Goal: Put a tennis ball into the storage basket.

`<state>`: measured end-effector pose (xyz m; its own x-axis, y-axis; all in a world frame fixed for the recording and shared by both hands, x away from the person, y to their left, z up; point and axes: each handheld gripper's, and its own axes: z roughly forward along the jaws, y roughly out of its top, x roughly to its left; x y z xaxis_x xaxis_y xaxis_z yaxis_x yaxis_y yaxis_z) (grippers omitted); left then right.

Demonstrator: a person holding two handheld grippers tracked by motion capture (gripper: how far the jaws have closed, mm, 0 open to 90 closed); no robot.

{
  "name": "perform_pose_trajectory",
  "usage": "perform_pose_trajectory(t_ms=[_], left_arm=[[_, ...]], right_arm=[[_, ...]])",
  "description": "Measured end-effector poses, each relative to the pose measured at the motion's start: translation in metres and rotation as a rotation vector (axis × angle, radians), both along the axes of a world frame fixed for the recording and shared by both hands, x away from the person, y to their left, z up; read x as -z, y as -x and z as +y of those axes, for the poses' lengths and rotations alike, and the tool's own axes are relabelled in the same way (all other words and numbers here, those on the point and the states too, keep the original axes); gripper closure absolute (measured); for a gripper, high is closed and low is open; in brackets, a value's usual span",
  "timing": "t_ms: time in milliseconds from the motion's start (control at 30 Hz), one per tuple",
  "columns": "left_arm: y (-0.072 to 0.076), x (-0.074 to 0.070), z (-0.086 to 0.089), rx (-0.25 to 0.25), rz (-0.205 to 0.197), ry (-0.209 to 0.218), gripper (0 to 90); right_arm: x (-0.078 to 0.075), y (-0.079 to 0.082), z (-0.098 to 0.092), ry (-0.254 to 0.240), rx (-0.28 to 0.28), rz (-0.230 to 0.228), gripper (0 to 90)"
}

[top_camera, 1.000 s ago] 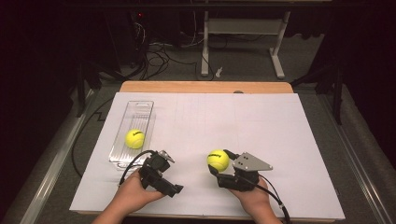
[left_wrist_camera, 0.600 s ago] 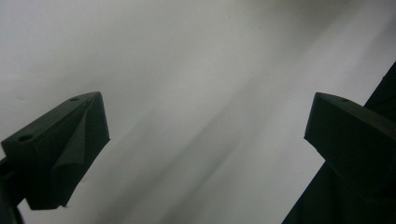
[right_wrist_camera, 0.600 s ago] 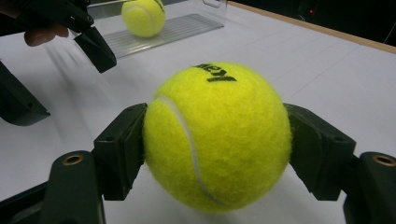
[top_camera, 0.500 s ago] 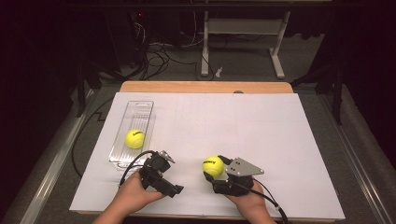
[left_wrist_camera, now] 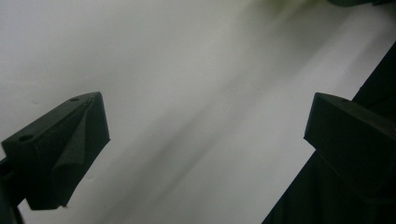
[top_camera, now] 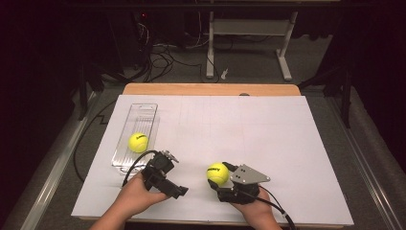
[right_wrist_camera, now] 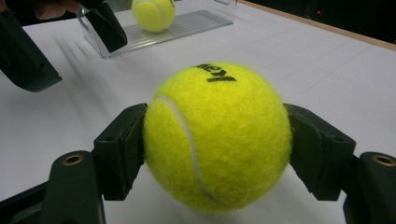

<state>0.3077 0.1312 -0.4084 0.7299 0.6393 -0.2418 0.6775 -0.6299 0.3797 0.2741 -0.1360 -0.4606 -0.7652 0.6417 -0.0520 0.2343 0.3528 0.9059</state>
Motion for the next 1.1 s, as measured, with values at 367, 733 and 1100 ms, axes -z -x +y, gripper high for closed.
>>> perform_pose_trajectory(t_ms=[367, 733, 1100], left_arm=[[-0.006, -0.021, -0.011, 0.030, 0.025, -0.002, 1.1], [-0.016, -0.035, -0.020, 0.027, 0.042, 0.008, 1.0], [-0.026, -0.044, -0.029, 0.020, 0.071, 0.026, 0.9]], right_arm=[[-0.002, 0.001, 0.002, -0.013, -0.009, -0.017, 27.5], [0.001, 0.005, 0.012, -0.004, -0.043, -0.018, 27.5], [0.000, 0.008, 0.017, -0.025, -0.068, -0.022, 27.5]])
